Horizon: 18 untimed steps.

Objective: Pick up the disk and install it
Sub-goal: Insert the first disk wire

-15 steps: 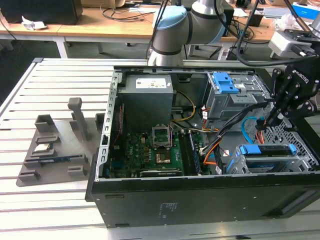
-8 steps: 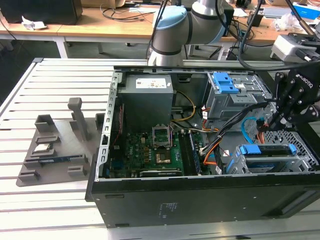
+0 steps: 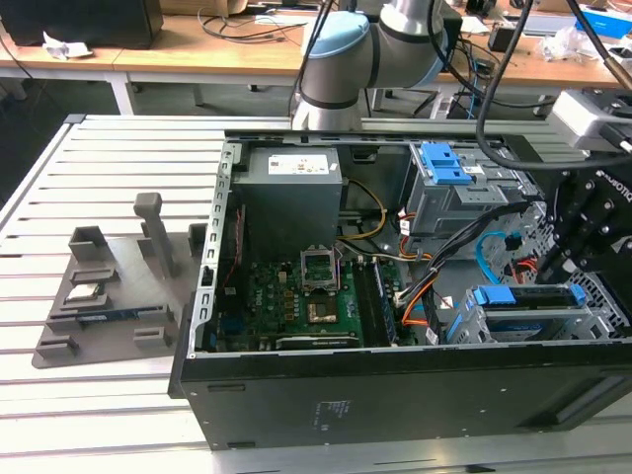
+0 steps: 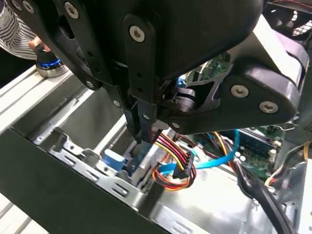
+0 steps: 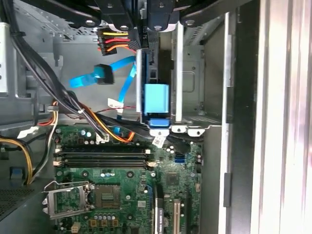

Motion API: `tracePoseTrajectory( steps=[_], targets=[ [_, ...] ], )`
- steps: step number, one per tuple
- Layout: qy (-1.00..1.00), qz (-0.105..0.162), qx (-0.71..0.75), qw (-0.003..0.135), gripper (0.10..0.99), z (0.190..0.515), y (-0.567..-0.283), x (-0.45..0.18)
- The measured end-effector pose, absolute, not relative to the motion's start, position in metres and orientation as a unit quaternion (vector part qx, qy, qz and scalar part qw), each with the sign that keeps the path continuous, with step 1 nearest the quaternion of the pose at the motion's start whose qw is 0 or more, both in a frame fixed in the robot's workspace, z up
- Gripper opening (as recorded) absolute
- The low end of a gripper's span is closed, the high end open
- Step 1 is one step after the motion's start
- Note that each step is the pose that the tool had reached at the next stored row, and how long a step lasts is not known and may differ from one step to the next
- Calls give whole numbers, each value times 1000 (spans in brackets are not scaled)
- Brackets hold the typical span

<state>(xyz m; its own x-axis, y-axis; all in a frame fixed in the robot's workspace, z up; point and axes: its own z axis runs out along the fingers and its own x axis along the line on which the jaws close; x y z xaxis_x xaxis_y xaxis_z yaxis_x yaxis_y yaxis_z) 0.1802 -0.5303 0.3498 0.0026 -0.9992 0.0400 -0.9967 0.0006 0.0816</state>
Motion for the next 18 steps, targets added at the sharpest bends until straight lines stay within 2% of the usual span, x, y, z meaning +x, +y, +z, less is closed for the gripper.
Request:
tracePoseTrajectory(
  steps=[5, 13, 18],
  targets=[
    [-706, -15, 707, 43, 169, 348, -557, 180],
    [-706, -17, 707, 44, 169, 342, -527, 190],
    [-719, -18, 694, 44, 169, 332, -528, 189]
  ],
)
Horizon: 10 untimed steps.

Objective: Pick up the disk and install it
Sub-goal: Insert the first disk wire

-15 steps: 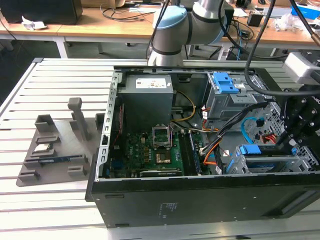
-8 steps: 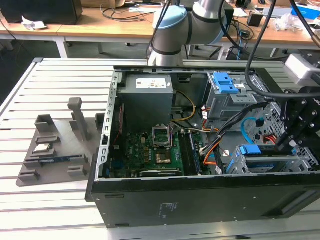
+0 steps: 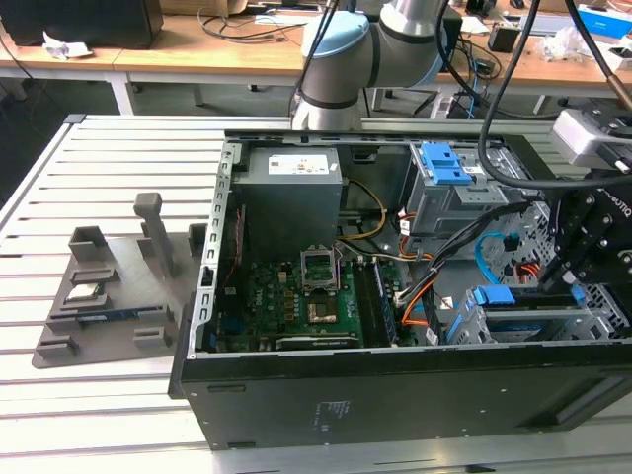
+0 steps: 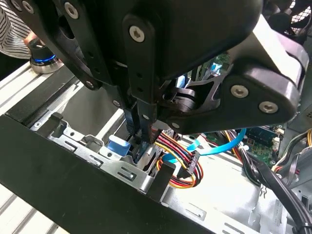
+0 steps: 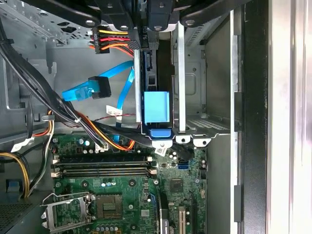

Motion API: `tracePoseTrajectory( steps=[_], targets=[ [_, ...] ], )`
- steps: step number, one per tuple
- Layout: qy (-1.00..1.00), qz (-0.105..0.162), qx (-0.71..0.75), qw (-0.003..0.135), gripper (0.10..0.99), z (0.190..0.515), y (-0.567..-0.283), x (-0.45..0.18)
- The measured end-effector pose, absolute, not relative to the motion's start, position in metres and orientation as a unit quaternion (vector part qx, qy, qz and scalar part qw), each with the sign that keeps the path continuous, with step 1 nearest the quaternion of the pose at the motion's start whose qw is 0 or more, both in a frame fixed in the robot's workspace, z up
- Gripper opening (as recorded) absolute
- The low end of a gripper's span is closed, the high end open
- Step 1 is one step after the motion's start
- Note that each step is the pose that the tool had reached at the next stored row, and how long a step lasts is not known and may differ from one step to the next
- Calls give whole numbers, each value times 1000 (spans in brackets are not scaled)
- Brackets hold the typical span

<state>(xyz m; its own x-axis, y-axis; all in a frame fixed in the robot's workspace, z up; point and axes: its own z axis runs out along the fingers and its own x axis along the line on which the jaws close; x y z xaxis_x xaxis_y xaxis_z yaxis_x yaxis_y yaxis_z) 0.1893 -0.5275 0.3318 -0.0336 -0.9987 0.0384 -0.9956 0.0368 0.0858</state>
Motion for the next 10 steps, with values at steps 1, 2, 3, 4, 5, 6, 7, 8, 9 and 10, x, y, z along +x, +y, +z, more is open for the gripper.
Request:
tracePoseTrajectory(
  steps=[1, 2, 3, 4, 5, 6, 7, 8, 9, 10],
  targets=[
    [-719, -18, 694, 43, 169, 331, -527, 189],
    [-719, -19, 694, 43, 180, 331, -527, 189],
    [-719, -18, 694, 43, 180, 331, -527, 189],
    [-719, -18, 694, 43, 243, 331, -527, 189],
    [-719, -18, 694, 44, 243, 332, -528, 189],
    [-719, -18, 694, 44, 243, 333, -528, 189],
    [-719, -18, 694, 44, 243, 336, -528, 189],
    [-719, -18, 694, 44, 243, 341, -528, 189],
    [-719, -18, 694, 44, 243, 346, -528, 189],
    [-719, -18, 694, 44, 243, 351, -527, 189]
  ],
)
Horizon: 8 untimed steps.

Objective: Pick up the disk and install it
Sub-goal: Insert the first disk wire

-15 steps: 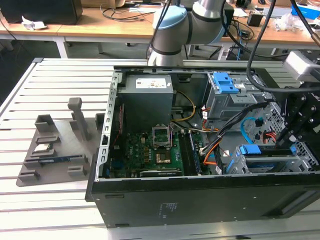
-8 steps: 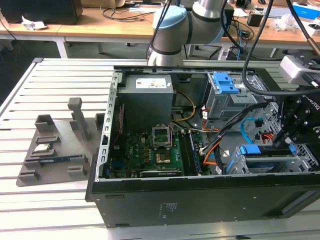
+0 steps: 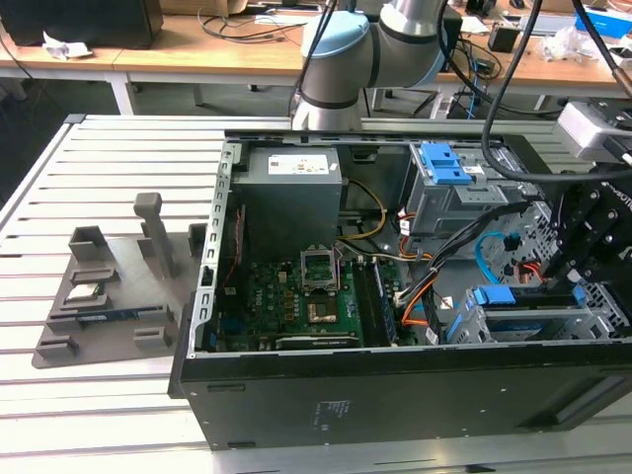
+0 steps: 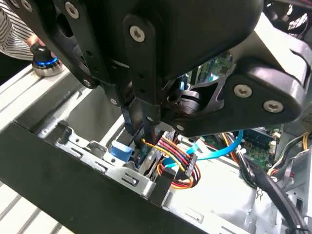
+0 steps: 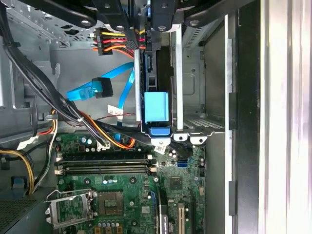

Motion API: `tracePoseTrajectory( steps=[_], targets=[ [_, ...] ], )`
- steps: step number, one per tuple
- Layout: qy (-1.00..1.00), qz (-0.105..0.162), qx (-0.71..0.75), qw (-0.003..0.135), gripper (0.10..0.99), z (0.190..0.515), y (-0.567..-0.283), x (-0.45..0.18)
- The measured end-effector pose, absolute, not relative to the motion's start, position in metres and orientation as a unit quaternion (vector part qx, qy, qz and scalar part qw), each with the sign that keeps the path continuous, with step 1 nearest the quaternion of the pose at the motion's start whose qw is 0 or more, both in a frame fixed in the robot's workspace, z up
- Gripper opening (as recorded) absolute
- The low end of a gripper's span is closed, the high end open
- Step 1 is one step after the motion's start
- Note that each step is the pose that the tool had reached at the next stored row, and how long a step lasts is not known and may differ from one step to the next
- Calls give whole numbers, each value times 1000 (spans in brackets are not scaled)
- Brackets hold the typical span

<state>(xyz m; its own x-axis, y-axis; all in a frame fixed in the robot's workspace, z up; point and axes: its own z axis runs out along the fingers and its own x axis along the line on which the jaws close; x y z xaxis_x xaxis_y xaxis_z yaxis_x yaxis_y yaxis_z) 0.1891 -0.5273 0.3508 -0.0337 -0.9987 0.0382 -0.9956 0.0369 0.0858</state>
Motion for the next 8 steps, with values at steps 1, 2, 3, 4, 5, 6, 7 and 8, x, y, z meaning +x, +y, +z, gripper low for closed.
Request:
tracePoseTrajectory(
  steps=[1, 2, 3, 4, 5, 6, 7, 8],
  targets=[
    [-719, -18, 694, 44, 243, 358, -527, 189],
    [-719, -18, 694, 44, 243, 363, -526, 189],
    [-719, -18, 694, 44, 243, 367, -526, 189],
    [-719, -18, 694, 44, 243, 369, -525, 189],
    [-719, -18, 694, 44, 243, 371, -525, 189],
    [-719, -18, 694, 44, 227, 374, -524, 189],
    [-719, -18, 694, 44, 106, 377, -524, 189],
    [-719, -18, 694, 44, 106, 379, -523, 189]
  ],
)
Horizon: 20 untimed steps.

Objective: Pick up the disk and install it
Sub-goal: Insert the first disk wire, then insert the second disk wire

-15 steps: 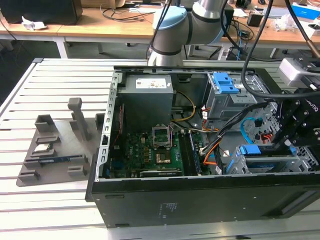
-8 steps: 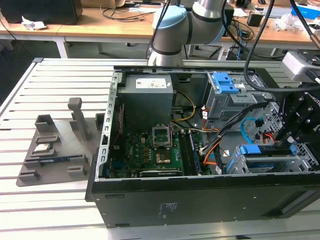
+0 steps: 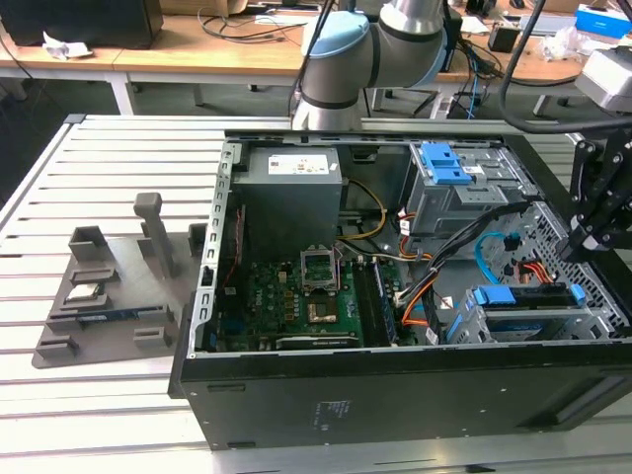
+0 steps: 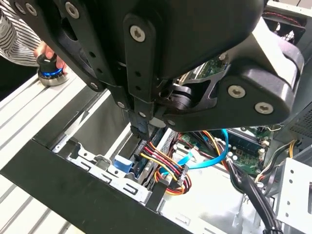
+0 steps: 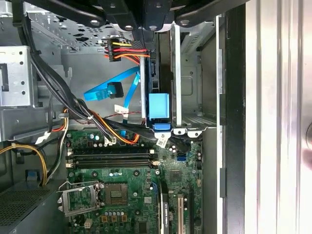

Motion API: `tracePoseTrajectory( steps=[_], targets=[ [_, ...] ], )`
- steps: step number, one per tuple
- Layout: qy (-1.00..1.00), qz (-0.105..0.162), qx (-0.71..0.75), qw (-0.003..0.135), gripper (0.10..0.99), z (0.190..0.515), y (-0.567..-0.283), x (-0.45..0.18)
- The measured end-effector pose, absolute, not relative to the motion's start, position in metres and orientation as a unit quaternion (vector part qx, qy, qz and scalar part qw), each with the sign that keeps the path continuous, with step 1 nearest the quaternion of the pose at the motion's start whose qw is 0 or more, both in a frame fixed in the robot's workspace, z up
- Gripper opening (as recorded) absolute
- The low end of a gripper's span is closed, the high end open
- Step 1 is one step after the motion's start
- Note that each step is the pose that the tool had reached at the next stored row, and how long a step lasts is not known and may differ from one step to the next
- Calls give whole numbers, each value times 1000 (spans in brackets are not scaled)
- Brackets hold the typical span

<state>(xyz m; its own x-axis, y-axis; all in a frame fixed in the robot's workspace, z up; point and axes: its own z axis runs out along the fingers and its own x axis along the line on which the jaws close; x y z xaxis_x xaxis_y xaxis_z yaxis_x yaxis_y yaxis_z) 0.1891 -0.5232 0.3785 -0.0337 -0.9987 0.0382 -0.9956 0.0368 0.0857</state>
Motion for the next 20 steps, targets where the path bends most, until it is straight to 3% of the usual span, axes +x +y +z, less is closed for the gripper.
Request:
tracePoseTrajectory(
  steps=[20],
  targets=[
    [-719, -18, 694, 44, 106, 391, -521, 189]
  ],
)
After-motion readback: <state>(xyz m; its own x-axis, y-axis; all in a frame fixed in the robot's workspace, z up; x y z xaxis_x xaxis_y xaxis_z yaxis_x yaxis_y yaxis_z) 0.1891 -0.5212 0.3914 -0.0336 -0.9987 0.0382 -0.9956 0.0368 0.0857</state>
